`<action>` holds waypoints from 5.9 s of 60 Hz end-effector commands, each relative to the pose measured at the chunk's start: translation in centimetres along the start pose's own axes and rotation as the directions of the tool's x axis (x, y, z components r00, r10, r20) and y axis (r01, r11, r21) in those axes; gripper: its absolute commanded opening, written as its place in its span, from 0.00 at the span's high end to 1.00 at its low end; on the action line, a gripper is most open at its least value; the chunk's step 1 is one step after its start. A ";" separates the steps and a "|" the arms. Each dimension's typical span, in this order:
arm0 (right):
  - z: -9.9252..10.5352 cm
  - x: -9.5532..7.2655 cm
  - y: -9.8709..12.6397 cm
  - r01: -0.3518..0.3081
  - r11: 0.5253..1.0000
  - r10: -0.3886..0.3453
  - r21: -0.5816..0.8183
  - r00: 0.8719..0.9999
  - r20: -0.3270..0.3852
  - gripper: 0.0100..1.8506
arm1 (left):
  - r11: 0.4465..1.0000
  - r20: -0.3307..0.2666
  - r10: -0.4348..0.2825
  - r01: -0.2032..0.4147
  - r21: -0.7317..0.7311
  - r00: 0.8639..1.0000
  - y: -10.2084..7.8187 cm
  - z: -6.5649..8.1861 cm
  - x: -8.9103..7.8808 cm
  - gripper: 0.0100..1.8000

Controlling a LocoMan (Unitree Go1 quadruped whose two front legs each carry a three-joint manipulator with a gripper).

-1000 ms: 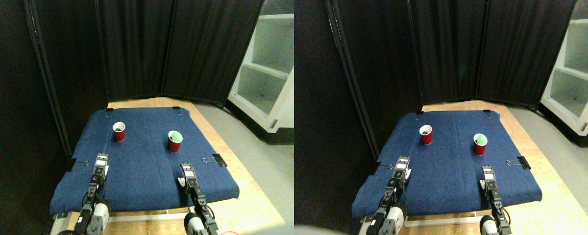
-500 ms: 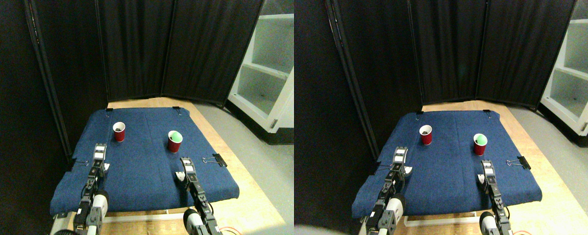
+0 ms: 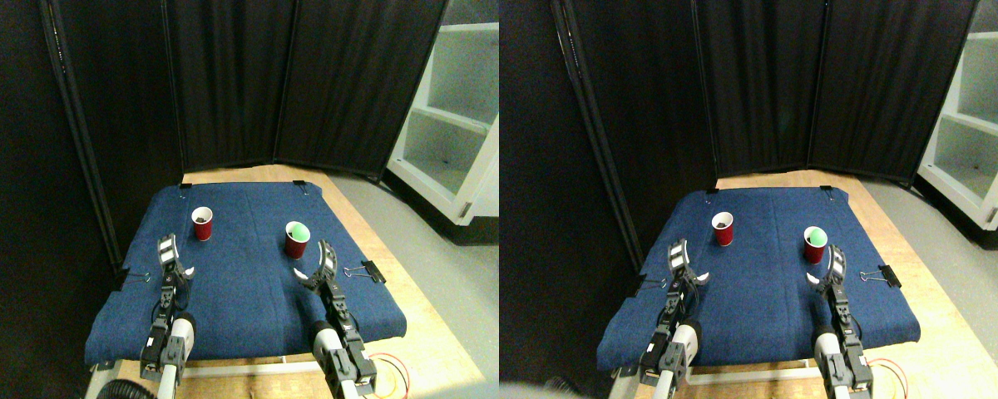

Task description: Pour (bimanual)

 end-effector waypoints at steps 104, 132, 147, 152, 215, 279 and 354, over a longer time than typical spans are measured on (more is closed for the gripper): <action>-3.6 6.0 -1.7 0.169 0.525 -0.048 0.834 0.984 -0.170 0.50 | 0.588 -0.163 0.194 -0.248 -0.770 0.967 -1.8 -5.0 7.7 0.40; -3.2 6.7 -1.9 0.154 0.524 -0.024 0.838 0.986 -0.166 0.48 | 0.574 -0.188 0.201 -0.271 -0.773 0.962 -2.0 -6.2 9.6 0.36; -2.8 7.7 -1.9 0.150 0.540 -0.027 0.828 0.987 -0.161 0.48 | 0.554 -0.198 0.208 -0.282 -0.783 0.958 -1.7 -7.2 10.5 0.37; -2.7 7.9 -1.8 0.156 0.560 -0.032 0.813 0.985 -0.167 0.47 | 0.553 -0.201 0.213 -0.288 -0.782 0.956 -1.6 -7.5 10.7 0.35; -3.7 9.1 -2.2 0.164 0.531 -0.064 0.831 0.986 -0.154 0.48 | 0.541 -0.260 0.238 -0.350 -0.765 0.936 -1.6 -8.5 13.9 0.36; -1.5 7.4 -0.8 0.086 0.583 -0.139 0.808 0.990 -0.006 0.83 | 0.593 -0.147 0.267 -0.283 -0.754 0.952 -2.6 -5.9 12.2 0.82; 3.7 9.8 4.8 0.068 0.749 -0.023 0.659 0.997 -0.077 0.83 | 0.625 -0.305 0.030 -0.256 -0.738 0.952 -7.6 1.3 8.8 0.82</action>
